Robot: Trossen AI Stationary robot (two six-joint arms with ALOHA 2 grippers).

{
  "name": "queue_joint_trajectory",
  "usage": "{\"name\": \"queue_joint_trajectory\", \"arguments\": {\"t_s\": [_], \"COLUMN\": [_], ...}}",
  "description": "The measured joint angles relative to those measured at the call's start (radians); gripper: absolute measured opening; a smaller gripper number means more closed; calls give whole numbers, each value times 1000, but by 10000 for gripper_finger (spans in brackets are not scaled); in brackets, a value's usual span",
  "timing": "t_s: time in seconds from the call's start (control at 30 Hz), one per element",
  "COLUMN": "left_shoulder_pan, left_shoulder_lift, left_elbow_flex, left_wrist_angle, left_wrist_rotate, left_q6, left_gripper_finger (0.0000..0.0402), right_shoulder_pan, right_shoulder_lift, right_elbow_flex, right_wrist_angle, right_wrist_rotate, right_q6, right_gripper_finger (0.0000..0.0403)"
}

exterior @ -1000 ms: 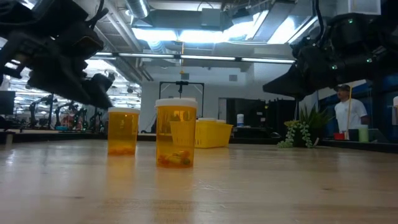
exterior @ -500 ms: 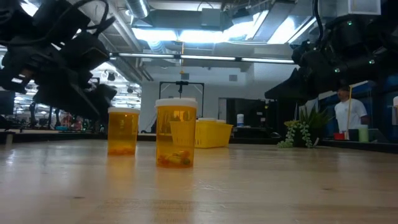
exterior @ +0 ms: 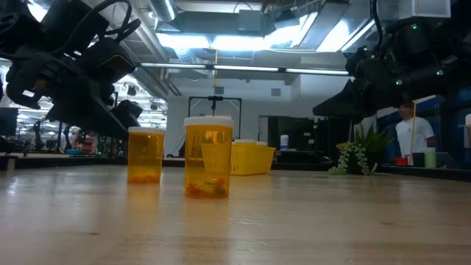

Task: Pick and place pill bottles into a basket
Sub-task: Put the top pill bottle into the bin

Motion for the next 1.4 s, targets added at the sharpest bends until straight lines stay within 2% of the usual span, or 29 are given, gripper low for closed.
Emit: {"name": "queue_joint_trajectory", "arguments": {"t_s": [0.37, 0.57, 1.23, 1.4], "left_shoulder_pan": [0, 0, 0, -1], "left_shoulder_lift": [0, 0, 0, 0], "left_elbow_flex": [0, 0, 0, 0], "left_wrist_angle": [7, 3, -1, -1], "left_wrist_rotate": [-26, -96, -103, -90], "left_q6": [18, 18, -5, 136], "left_gripper_finger": [245, 245, 245, 244], "right_shoulder_pan": [0, 0, 0, 0], "right_shoulder_lift": [0, 0, 0, 0], "right_elbow_flex": [0, 0, 0, 0], "right_wrist_angle": [6, 6, 6, 6], "right_wrist_rotate": [0, 0, 0, 0], "right_q6": [-1, 2, 3, 3], "right_gripper_finger": [32, 32, 32, 32]}}
